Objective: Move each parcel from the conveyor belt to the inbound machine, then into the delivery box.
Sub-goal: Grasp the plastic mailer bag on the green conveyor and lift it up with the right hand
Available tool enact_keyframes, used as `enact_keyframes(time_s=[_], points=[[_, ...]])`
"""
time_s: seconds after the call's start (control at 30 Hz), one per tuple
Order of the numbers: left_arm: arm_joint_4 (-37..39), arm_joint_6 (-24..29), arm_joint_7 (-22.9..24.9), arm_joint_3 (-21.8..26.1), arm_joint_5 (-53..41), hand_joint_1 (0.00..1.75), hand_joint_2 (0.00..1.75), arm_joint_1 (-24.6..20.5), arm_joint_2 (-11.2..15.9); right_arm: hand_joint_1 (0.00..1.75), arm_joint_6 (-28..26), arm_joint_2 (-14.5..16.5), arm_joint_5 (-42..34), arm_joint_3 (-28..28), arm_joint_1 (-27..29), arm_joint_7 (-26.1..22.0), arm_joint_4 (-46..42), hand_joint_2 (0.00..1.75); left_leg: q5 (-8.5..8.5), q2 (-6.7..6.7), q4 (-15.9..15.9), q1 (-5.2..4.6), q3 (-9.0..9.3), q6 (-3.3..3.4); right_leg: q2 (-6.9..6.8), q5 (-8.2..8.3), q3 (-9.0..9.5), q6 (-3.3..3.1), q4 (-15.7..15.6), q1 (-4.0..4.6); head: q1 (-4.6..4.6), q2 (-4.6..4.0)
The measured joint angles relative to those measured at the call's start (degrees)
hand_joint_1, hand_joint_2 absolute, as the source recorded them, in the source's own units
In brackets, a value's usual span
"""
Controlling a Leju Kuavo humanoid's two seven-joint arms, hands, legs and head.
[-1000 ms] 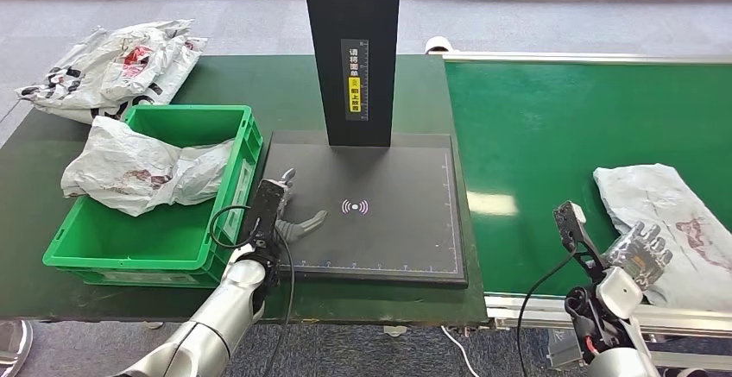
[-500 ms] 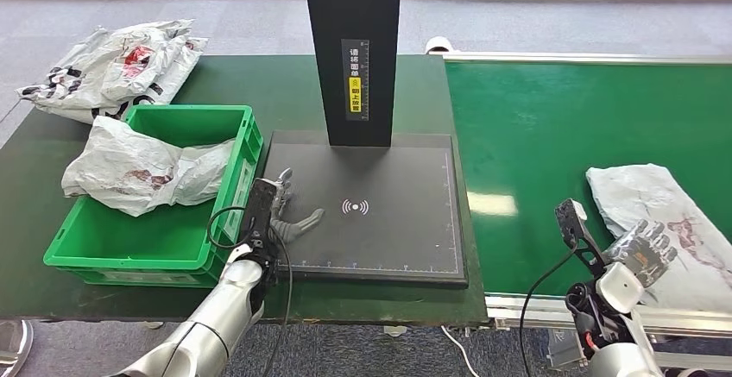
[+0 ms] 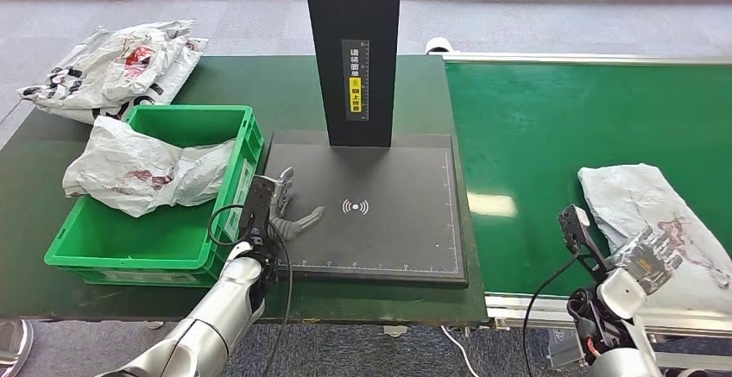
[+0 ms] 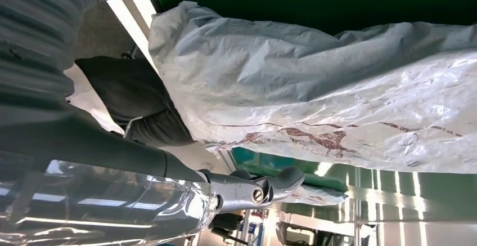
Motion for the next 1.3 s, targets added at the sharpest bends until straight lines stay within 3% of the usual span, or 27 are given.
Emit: enact_keyframes(time_s=[0.3, 0.57, 0.63, 0.7, 0.77, 1.17, 1.3], points=[[-0.03, 0.64, 0.22, 0.00, 0.12, 0.00, 1.75, -0.17, 0.04, 0.00, 1.25, 0.00, -1.95, -1.53, 0.77, -1.16, 0.00, 1.75, 0.00, -0.02, 0.00, 0.00, 0.00, 0.01, -0.02, 0.00, 0.02, 0.00, 0.00, 0.00, 0.00, -0.01], [0.06, 0.54, 0.13, 0.00, 0.13, 0.00, 1.75, -0.28, 0.34, 0.00, 13.29, -0.50, -11.40, -6.55, 0.89, -7.43, 0.00, 1.75, -0.01, 0.01, 0.00, 0.01, 0.17, 0.02, 0.01, 0.00, 0.19, 0.00, -0.03, 0.04, -0.01, -0.01], [0.20, 0.40, 0.03, 0.00, 0.19, 0.00, 1.75, -0.29, 0.44, 0.61, 16.82, -1.18, -12.88, -7.55, 0.80, -8.05, 0.00, 1.75, -0.01, 0.01, 0.00, 0.01, 0.23, 0.04, 0.00, -0.01, 0.29, 0.02, -0.06, 0.04, -0.01, -0.02], [0.33, 0.33, -0.10, 0.00, 0.26, 0.00, 1.75, -0.29, 0.55, 1.48, 18.58, -1.72, -13.51, -8.21, 0.78, -8.25, 0.00, 1.75, 0.00, -0.01, 0.01, 0.01, 0.27, 0.08, -0.03, 0.00, 0.37, 0.07, -0.09, 0.02, -0.01, -0.01], [0.42, 0.32, -0.21, 0.00, 0.29, 0.00, 1.75, -0.29, 0.65, 1.75, 19.24, -2.03, -13.70, -8.63, 0.85, -8.20, 0.01, 1.75, 0.05, -0.07, 0.02, 0.01, 0.27, 0.15, -0.13, 0.03, 0.40, 0.13, -0.11, -0.02, -0.01, -0.01], [0.65, 0.37, -0.64, 0.03, 0.44, 0.00, 1.75, -0.29, 0.98, 1.75, 18.83, -4.11, -14.71, -9.60, 0.63, -10.02, 0.01, 1.75, 0.10, -0.30, 0.04, 0.00, 0.27, 0.32, -0.39, 0.07, 0.58, 0.21, -0.23, -0.06, -0.01, 0.00], [0.61, 1.41, -0.78, 0.10, 0.08, 0.00, 1.75, -0.28, 1.26, 1.75, 16.25, -3.74, -17.52, -9.61, 0.81, -14.73, -0.72, 1.75, 0.09, -0.29, 0.03, 0.00, 0.21, 0.31, -0.41, 0.07, 0.55, 0.21, -0.19, -0.06, 0.00, -0.01]])
